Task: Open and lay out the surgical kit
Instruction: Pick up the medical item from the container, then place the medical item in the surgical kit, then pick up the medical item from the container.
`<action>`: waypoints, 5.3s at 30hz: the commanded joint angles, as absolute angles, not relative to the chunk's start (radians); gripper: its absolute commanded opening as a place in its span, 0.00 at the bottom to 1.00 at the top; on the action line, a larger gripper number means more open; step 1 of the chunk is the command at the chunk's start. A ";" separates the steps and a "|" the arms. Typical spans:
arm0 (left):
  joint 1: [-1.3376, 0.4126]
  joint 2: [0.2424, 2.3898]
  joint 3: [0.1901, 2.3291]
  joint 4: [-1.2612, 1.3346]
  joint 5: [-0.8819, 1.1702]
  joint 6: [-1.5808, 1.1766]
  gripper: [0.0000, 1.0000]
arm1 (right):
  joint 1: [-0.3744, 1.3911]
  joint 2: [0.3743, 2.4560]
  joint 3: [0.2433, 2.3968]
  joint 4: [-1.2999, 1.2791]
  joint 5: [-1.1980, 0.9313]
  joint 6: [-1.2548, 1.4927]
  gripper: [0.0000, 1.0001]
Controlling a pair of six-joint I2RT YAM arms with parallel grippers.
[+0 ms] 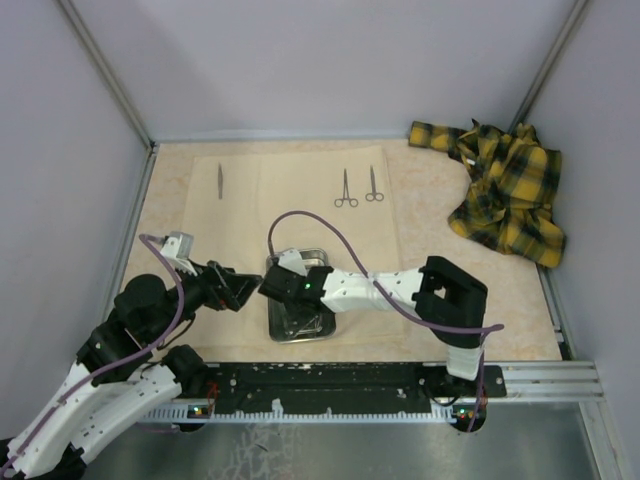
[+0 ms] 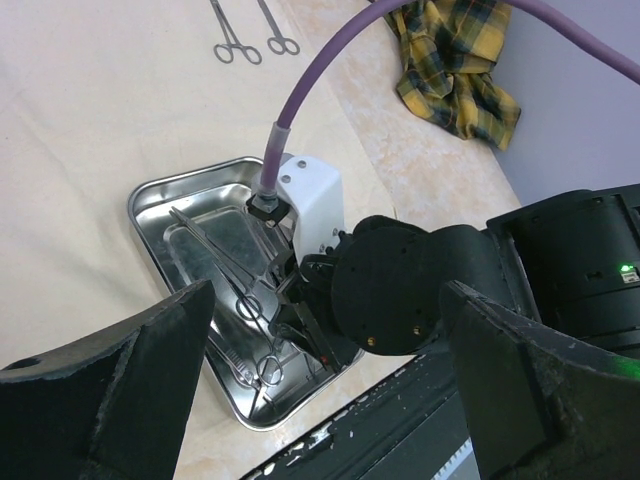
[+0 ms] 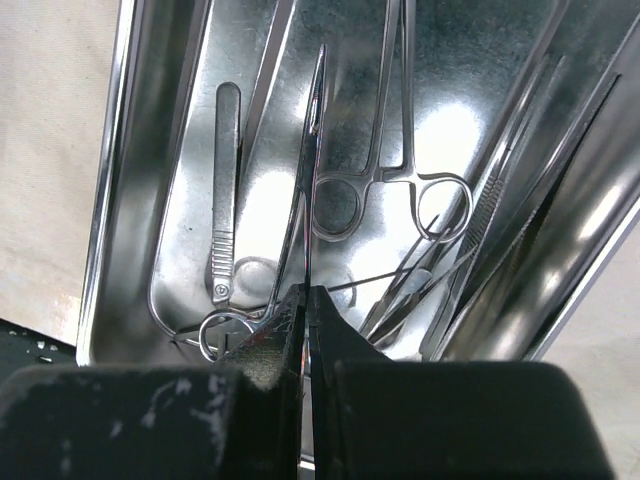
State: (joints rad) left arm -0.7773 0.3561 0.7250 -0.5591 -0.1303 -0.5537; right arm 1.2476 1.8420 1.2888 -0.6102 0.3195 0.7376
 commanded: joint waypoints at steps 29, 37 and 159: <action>-0.781 0.347 0.783 -0.581 -0.150 -0.535 0.99 | 0.782 1.817 1.666 -0.640 0.187 0.469 0.00; -0.781 0.355 0.781 -0.571 -0.135 -0.542 0.99 | 0.677 2.121 1.987 -0.636 0.140 0.385 0.00; -0.781 0.315 0.845 -0.660 -0.178 -0.530 0.99 | 1.281 1.900 1.358 -0.571 0.246 0.803 0.35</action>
State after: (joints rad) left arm -0.7773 0.3359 0.8188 -0.6487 -0.1688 -0.5270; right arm 1.2686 1.8957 1.3113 -0.5674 0.2157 0.7830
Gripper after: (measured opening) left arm 0.996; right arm 0.350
